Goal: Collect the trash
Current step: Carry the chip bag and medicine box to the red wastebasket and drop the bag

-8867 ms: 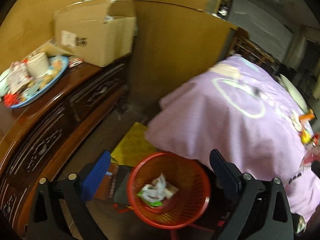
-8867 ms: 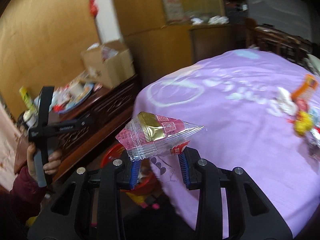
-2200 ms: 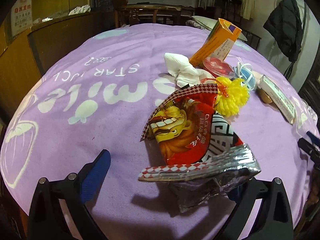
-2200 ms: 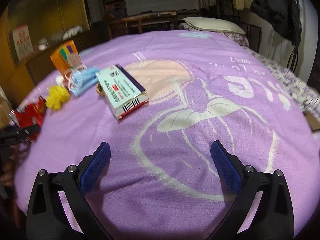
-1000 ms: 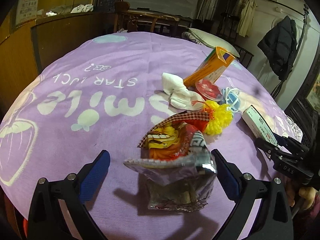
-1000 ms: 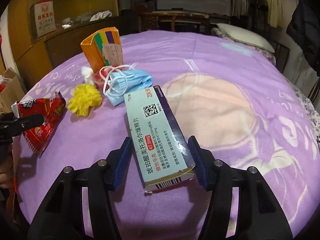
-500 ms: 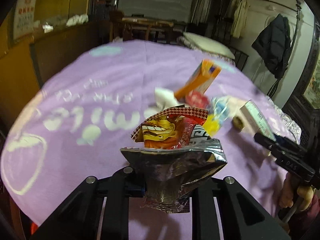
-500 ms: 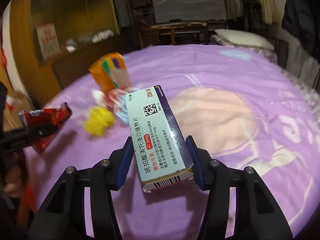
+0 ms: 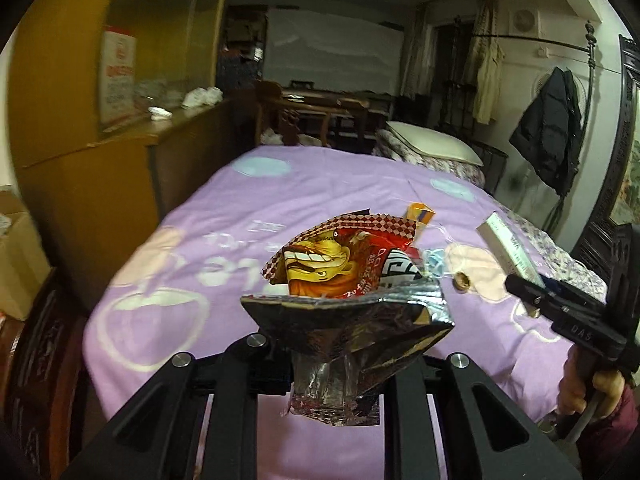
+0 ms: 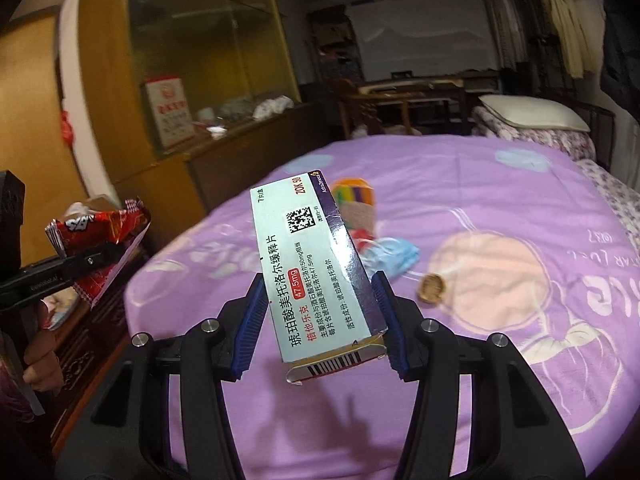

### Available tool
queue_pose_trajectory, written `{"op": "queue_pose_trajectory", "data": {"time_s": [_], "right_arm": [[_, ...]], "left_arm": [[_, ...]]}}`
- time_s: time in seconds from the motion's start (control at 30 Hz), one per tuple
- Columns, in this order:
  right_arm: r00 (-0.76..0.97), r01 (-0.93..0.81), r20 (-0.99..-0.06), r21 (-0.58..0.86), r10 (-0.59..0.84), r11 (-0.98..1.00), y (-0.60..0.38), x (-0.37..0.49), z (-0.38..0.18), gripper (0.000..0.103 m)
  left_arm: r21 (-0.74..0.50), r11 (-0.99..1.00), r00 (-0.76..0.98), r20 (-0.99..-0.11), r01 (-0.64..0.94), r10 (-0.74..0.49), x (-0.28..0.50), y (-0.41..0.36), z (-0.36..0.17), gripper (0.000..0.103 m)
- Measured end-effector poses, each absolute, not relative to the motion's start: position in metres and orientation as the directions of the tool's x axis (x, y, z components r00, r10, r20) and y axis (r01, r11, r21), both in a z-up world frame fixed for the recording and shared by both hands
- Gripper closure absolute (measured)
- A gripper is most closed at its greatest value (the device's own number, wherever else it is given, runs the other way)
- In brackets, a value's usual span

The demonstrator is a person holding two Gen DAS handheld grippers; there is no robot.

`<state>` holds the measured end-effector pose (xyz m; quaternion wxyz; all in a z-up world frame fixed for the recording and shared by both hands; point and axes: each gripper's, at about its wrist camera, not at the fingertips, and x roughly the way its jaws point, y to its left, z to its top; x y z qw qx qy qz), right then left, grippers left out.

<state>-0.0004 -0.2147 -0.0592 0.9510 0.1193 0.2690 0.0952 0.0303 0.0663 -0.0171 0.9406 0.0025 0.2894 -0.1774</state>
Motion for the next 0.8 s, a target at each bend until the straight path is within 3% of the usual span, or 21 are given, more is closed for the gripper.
{"op": "queue_pose_trajectory", "data": {"time_s": [0.27,0.57,0.63,0.7,0.8], "right_arm": [[0.827,-0.209,-0.452,0.303,0.333,0.93,-0.18,-0.029,-0.039,0.05],[0.762,-0.28,-0.486,0.35,0.428,0.894,-0.131,-0.029,-0.046,0.05],[0.735,-0.295,-0.511,0.35,0.445,0.889,-0.115,-0.024,-0.052,0.05],[0.716,-0.308,-0.53,0.343,0.454,0.887,-0.103,-0.021,-0.056,0.05],[0.675,-0.338,-0.569,0.325,0.469,0.883,-0.077,-0.016,-0.064,0.05]], "left_arm": [[-0.062,0.981,0.806,-0.562,0.185,-0.188,-0.018,0.15,-0.019,0.084],[-0.111,0.994,0.716,-0.694,-0.009,-0.072,-0.026,0.25,-0.086,0.083],[-0.118,0.993,0.68,-0.73,-0.026,-0.068,-0.02,0.263,-0.105,0.07],[-0.109,0.992,0.658,-0.752,-0.061,-0.042,-0.018,0.272,-0.118,0.019],[-0.121,0.987,0.655,-0.755,-0.106,-0.022,-0.016,0.288,-0.128,0.01]]}}
